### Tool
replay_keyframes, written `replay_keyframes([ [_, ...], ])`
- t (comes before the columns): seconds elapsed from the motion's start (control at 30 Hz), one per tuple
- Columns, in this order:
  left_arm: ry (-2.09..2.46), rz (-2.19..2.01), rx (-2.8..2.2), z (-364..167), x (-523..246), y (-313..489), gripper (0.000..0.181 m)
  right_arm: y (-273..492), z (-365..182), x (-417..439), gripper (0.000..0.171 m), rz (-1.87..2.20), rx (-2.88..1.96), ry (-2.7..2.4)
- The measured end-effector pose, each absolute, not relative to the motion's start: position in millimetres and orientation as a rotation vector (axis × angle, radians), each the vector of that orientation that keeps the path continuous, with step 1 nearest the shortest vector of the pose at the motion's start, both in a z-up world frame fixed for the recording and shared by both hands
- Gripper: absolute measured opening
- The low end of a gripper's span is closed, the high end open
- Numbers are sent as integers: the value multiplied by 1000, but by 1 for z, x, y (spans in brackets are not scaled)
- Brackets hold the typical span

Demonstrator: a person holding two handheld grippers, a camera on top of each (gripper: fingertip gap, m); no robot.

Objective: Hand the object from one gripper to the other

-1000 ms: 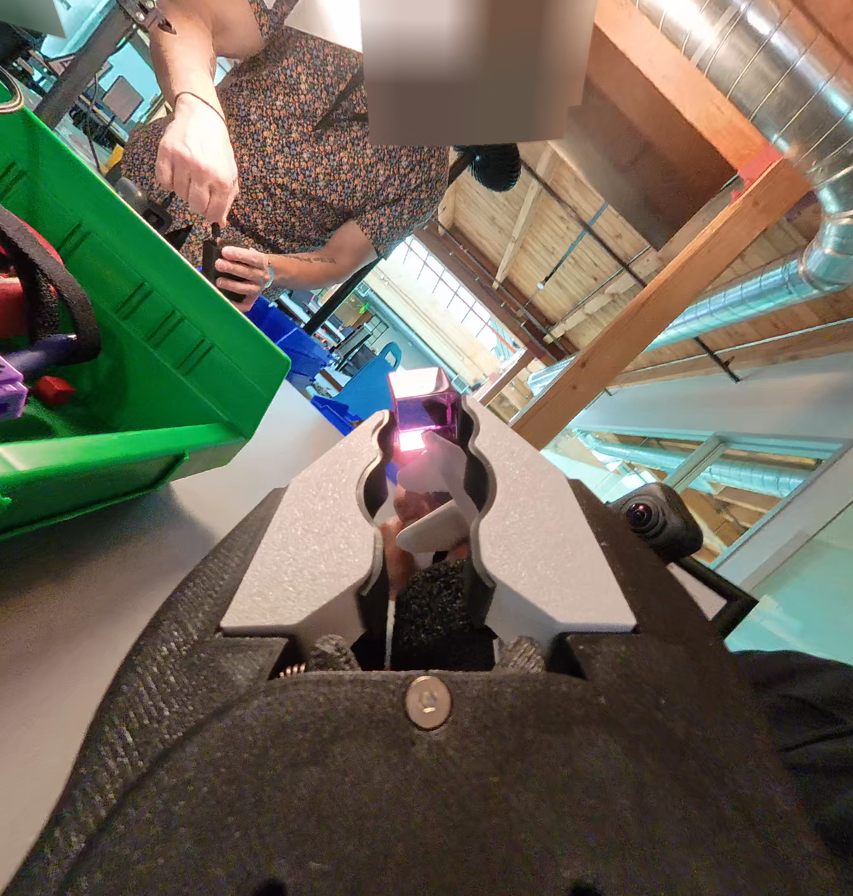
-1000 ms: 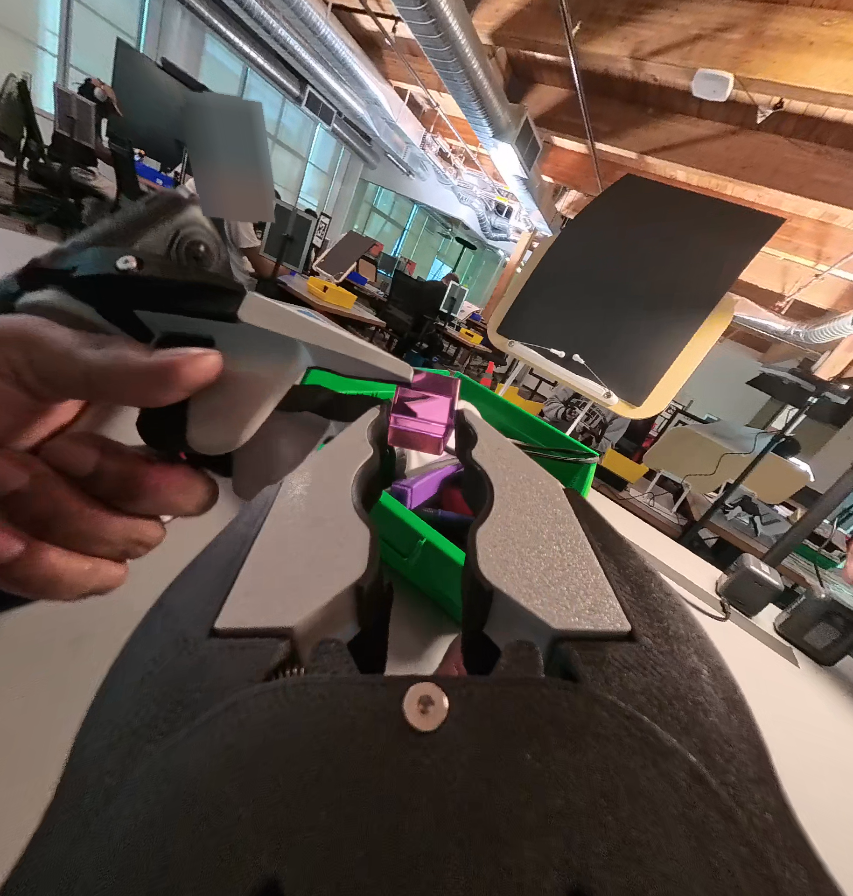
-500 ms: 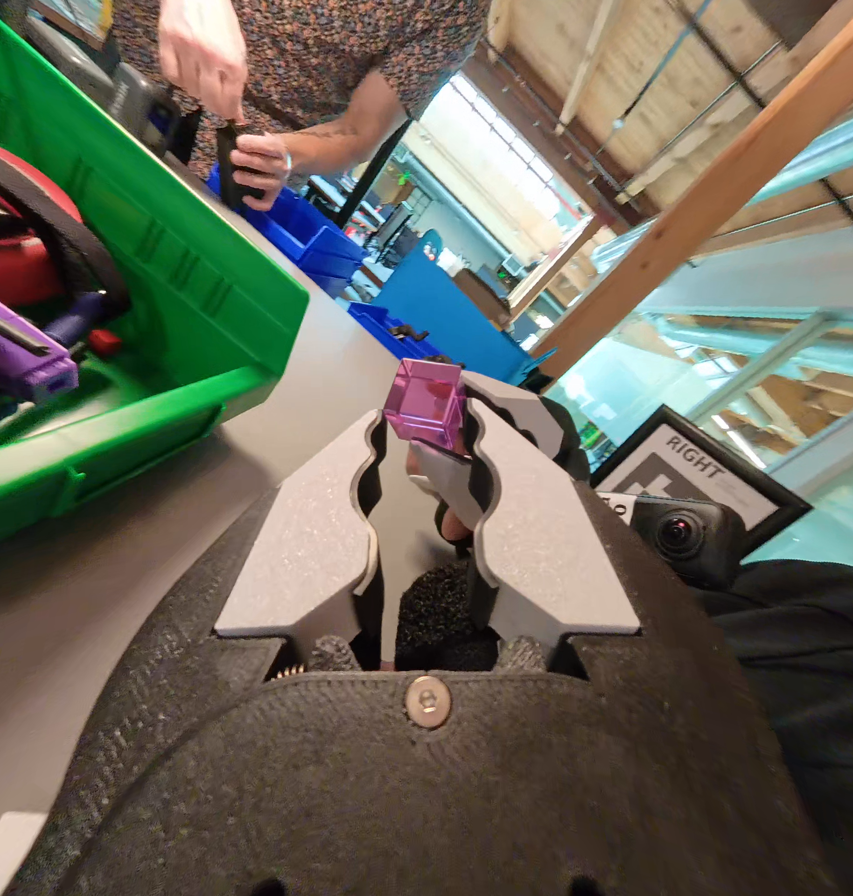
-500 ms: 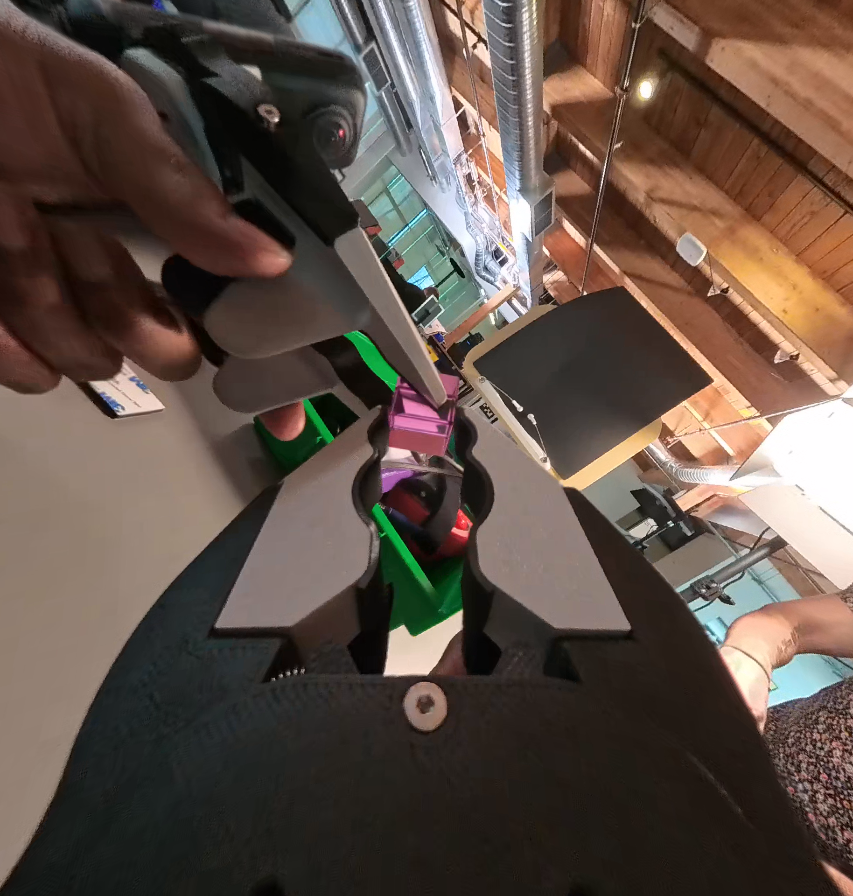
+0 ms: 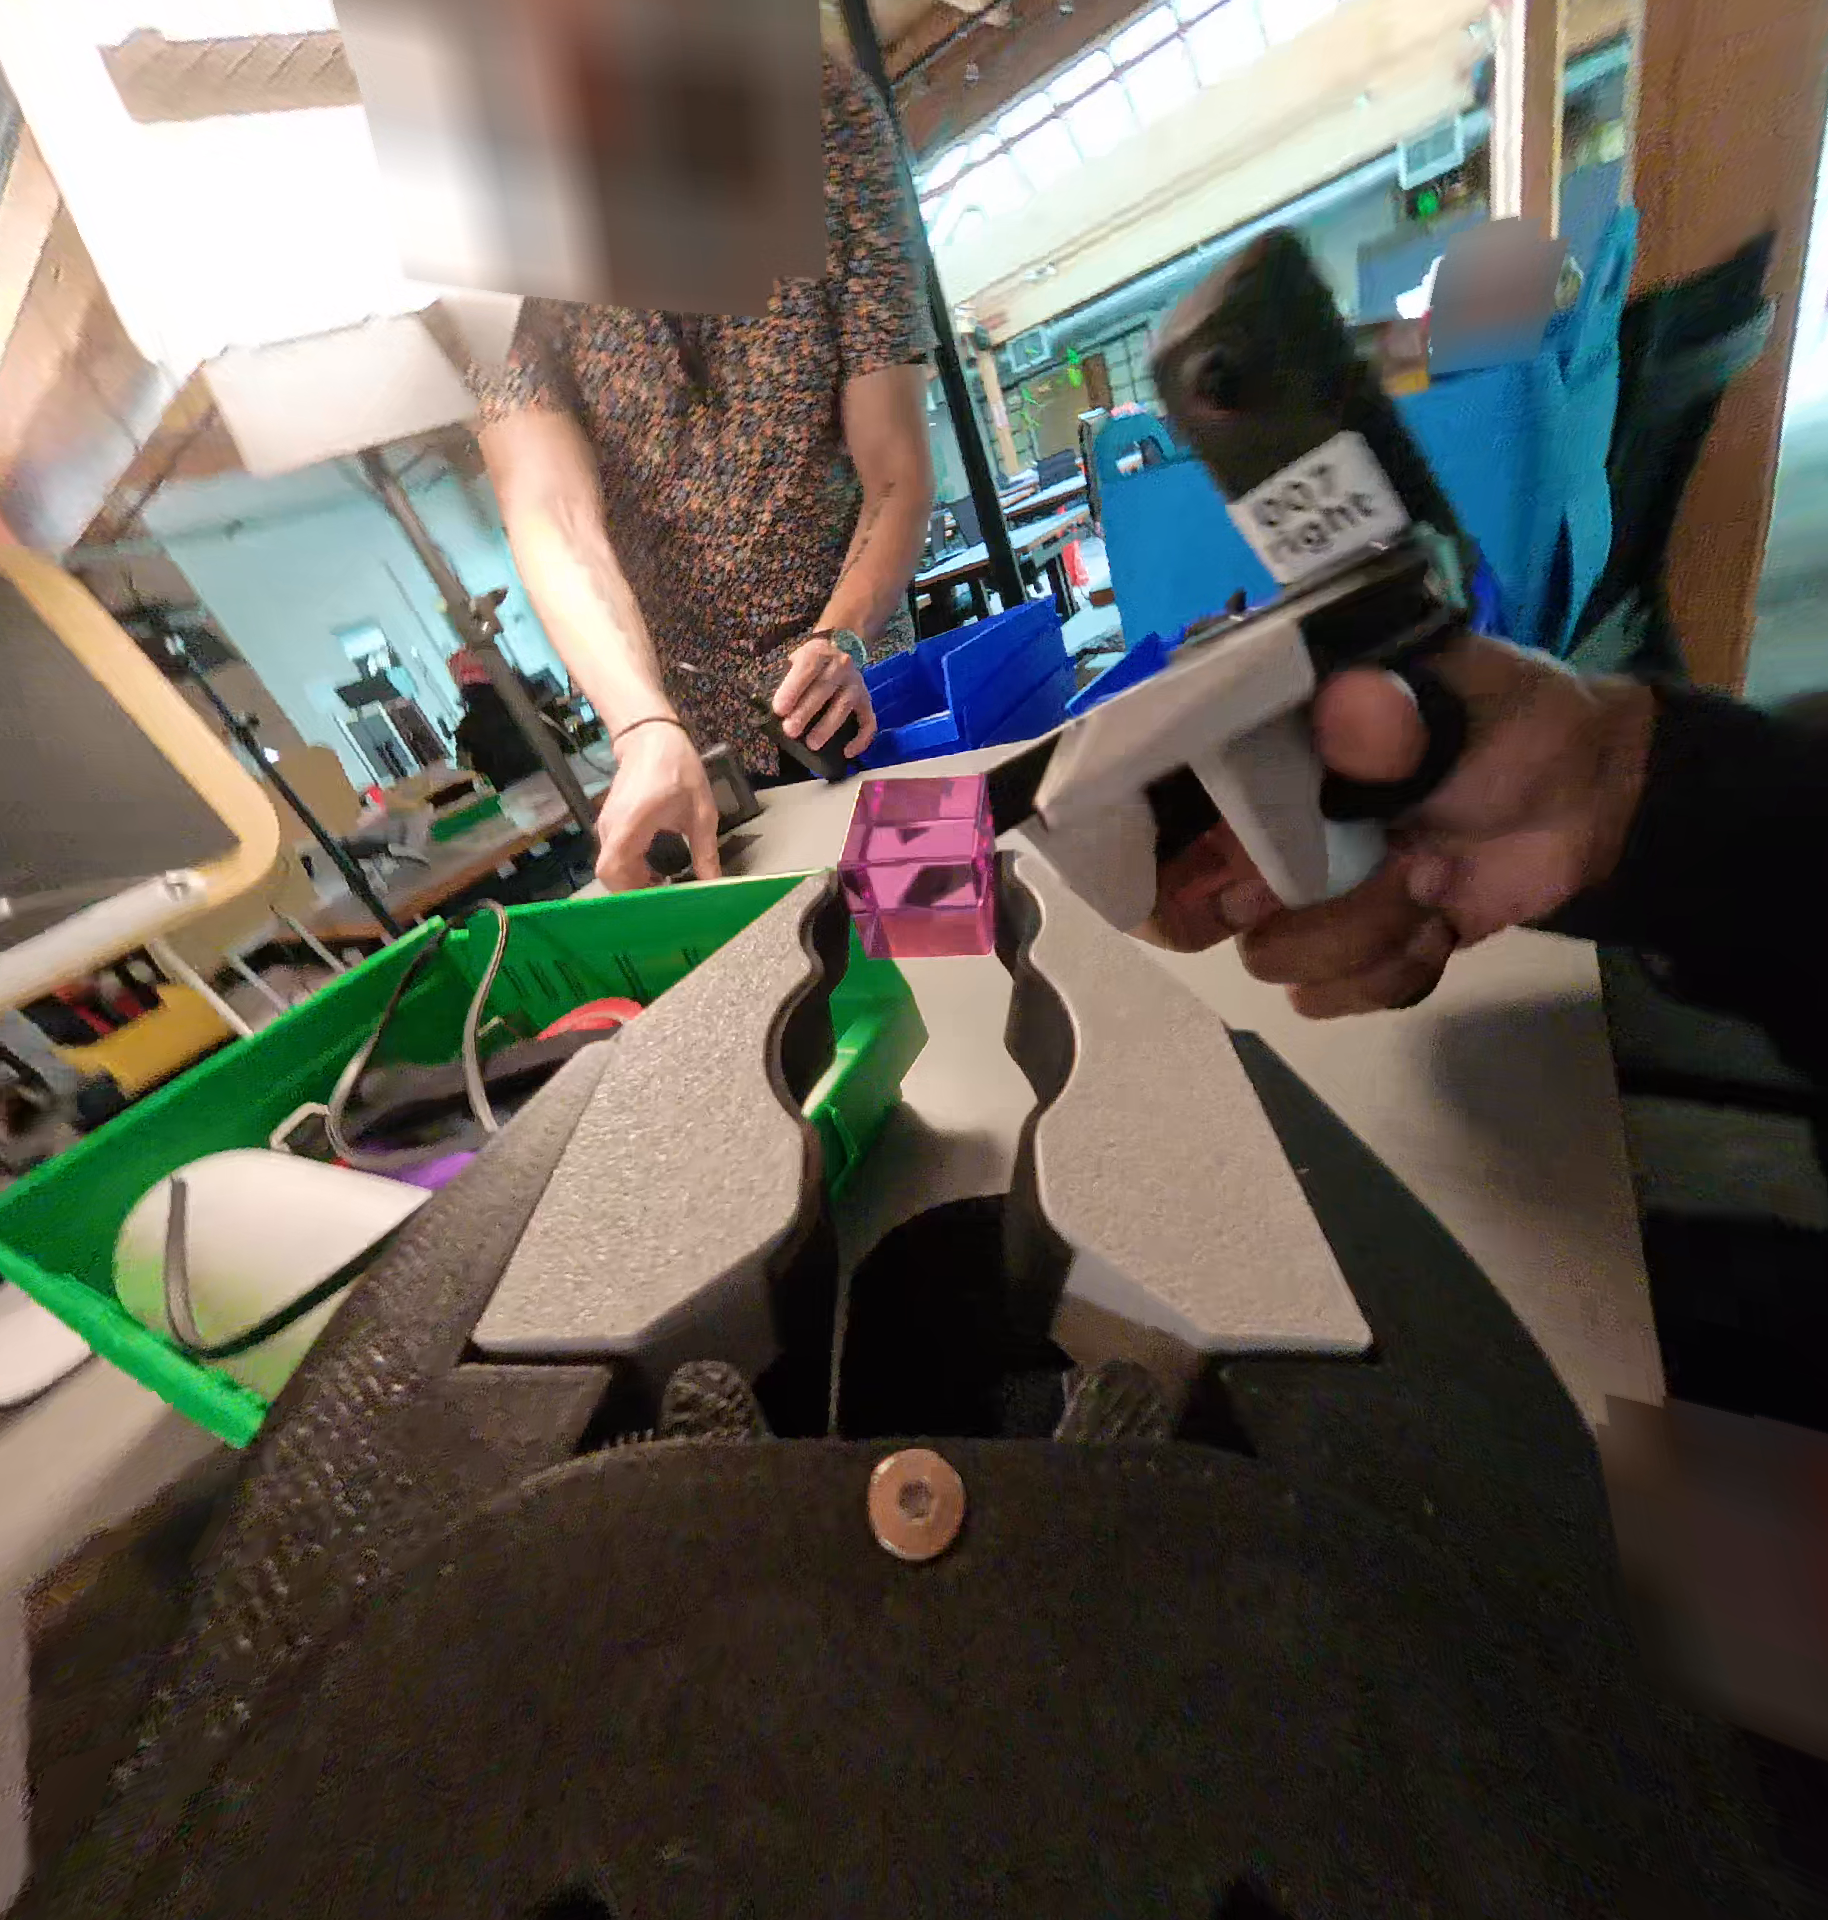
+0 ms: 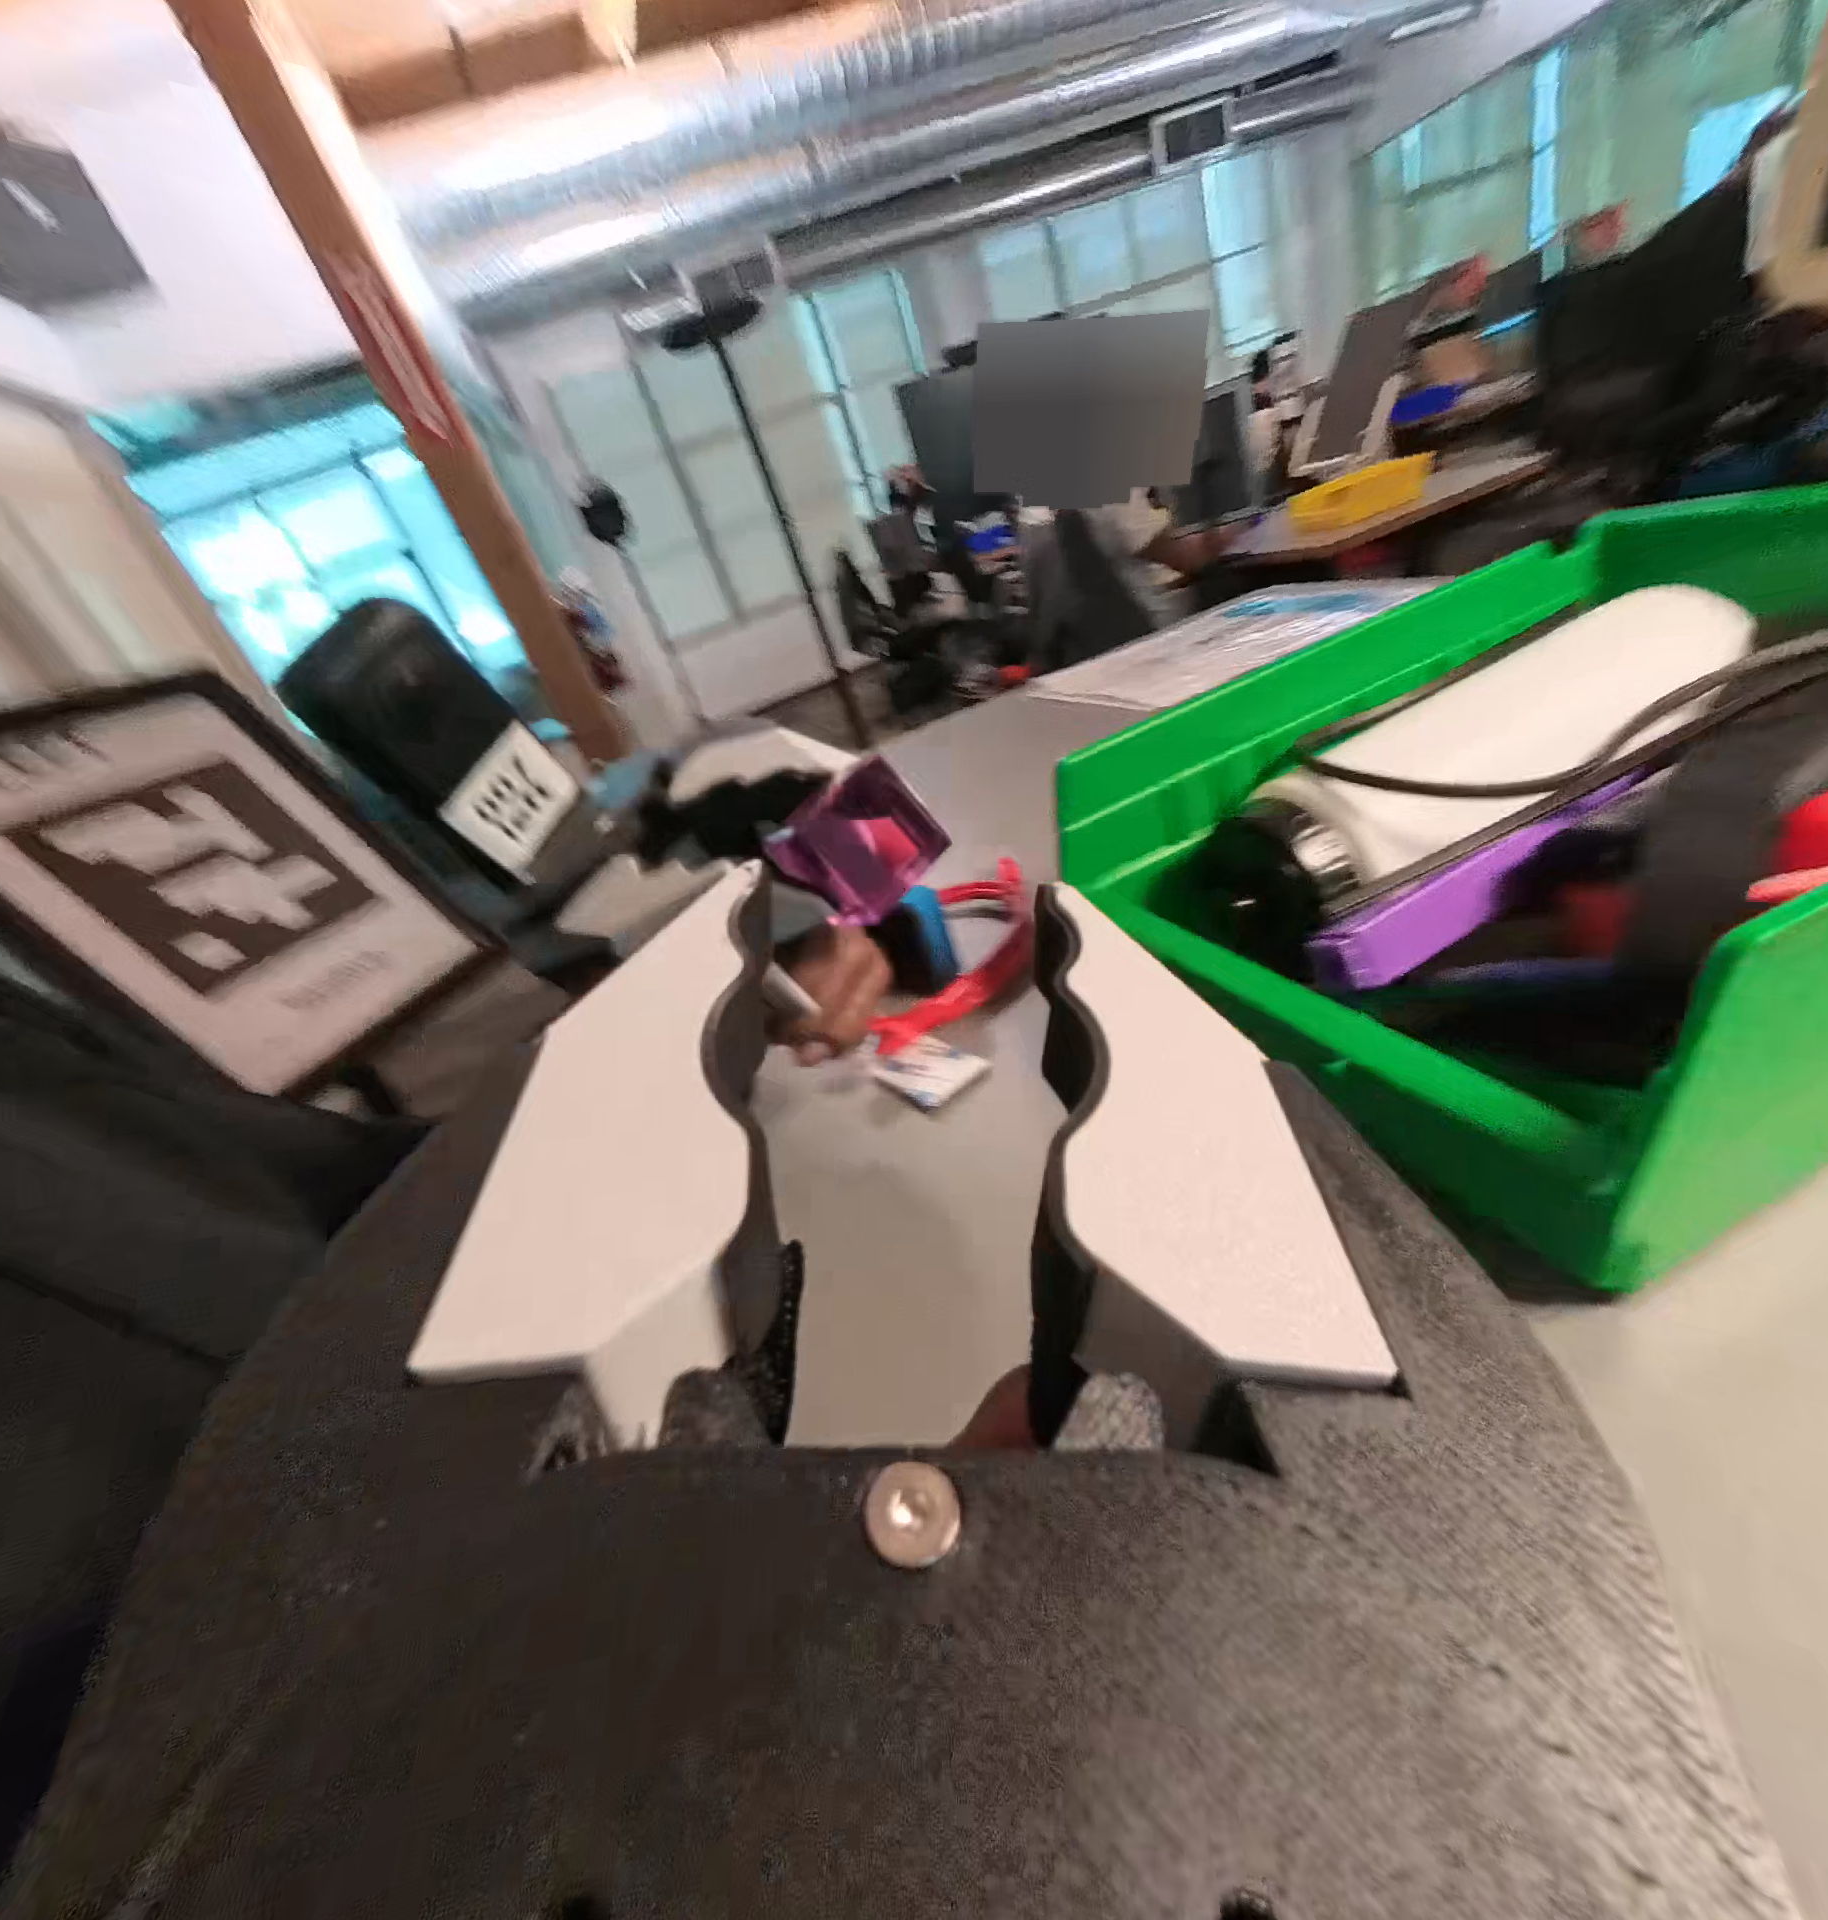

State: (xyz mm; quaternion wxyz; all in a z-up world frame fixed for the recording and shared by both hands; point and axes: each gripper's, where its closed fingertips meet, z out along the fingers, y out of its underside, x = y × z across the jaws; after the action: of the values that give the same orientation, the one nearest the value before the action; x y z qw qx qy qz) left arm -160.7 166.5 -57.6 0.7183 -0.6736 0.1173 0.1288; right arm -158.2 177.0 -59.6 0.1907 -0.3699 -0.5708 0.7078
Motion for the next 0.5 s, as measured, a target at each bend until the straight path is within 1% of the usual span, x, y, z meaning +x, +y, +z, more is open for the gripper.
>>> replay_keyframes([
  [0.13,328,433,-1506,-65,-160,171,28,168,-57,-149,57,2303,-1146,-1622],
  [0.27,411,487,-1514,-71,-154,172,28,162,-63,-153,55,2354,-1238,-1631],
  [0.3,431,495,-1510,-72,-152,172,28,160,-67,-154,51,2344,-1263,-1642],
  [0.37,464,514,-1503,-73,-149,173,29,158,-72,-156,31,2321,-1276,-1658],
  [0.5,425,468,-1536,-77,-152,174,28,161,-70,-159,29,2231,-1162,-1650],
])
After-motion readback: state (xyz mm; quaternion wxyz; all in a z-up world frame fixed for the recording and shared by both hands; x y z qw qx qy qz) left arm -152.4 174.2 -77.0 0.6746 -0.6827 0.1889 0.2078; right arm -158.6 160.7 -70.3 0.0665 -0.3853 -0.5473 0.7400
